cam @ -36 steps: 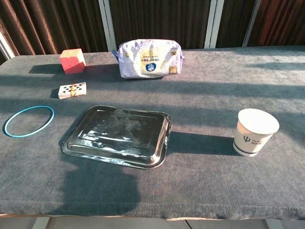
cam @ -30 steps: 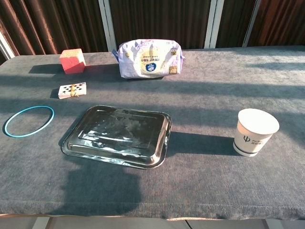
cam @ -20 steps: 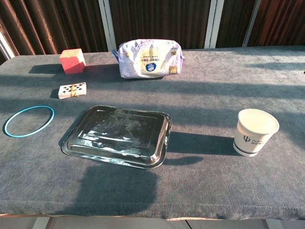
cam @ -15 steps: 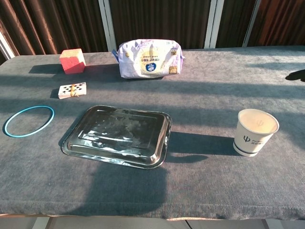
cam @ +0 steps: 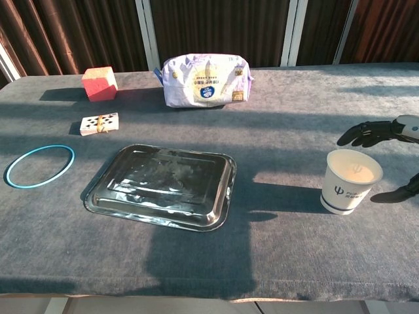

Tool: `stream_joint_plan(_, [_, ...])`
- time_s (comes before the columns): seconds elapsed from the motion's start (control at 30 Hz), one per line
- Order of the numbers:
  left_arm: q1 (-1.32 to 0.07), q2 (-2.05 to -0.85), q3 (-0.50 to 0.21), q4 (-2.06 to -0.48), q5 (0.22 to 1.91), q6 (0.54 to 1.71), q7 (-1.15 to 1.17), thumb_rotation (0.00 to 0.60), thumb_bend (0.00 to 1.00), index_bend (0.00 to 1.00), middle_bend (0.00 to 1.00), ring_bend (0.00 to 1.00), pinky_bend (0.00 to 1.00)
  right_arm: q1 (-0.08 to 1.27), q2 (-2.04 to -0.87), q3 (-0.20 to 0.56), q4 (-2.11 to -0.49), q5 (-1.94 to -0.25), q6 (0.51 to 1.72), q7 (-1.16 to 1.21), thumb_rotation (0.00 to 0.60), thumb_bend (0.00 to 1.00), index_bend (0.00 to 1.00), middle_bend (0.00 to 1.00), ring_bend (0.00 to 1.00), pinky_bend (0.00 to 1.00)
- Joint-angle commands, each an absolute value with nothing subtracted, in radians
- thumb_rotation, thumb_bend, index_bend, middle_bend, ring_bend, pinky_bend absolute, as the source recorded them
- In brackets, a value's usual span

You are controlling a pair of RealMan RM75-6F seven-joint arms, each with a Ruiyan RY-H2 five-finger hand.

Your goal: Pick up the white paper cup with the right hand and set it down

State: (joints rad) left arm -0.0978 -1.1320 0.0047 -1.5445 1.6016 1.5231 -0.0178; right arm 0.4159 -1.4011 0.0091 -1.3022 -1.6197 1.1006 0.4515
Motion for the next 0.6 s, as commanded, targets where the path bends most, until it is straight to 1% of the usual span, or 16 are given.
stream_joint_plan(0.03, [-0.097, -1.131, 0.004, -1.544, 1.601, 1.524, -0.020, 0.600, 0.30, 0.22, 0.11, 0.10, 0.29, 0.424, -1.419, 0.007, -1.287, -1.618, 1.099, 0.456, 0.600, 0.17, 0.42, 0.34, 0.28, 0.33])
stream_joint_plan(0.1, [-0.097, -1.131, 0.004, -1.544, 1.600, 1.523, -0.022, 0.600, 0.30, 0.22, 0.11, 0.10, 0.29, 0.428, -1.434, 0.007, -1.274, -1.614, 1.100, 0.451, 0.600, 0.17, 0.45, 0.36, 0.31, 0.36])
stream_joint_plan(0.23, [-0.097, -1.130, 0.004, -1.544, 1.602, 1.524, -0.023, 0.600, 0.29, 0.22, 0.11, 0.10, 0.29, 0.427, -1.468, 0.011, -1.243, -1.609, 1.123, 0.444, 0.600, 0.17, 0.55, 0.43, 0.39, 0.45])
stream_joint_plan(0.37, [-0.097, -1.129, 0.004, -1.544, 1.602, 1.524, -0.025, 0.600, 0.30, 0.22, 0.11, 0.10, 0.29, 0.417, -1.501, 0.020, -1.208, -1.611, 1.174, 0.437, 0.600, 0.21, 0.64, 0.49, 0.47, 0.53])
stream_joint_plan(0.5, [-0.097, -1.129, 0.003, -1.544, 1.599, 1.522, -0.025, 0.600, 0.30, 0.22, 0.11, 0.10, 0.29, 0.401, -1.513, 0.030, -1.191, -1.627, 1.253, 0.404, 0.600, 0.22, 0.65, 0.50, 0.47, 0.54])
stream_joint_plan(0.6, [-0.097, -1.129, 0.003, -1.545, 1.598, 1.520, -0.024, 0.600, 0.29, 0.22, 0.11, 0.10, 0.29, 0.382, -1.510, 0.039, -1.193, -1.650, 1.332, 0.284, 0.600, 0.22, 0.65, 0.50, 0.47, 0.54])
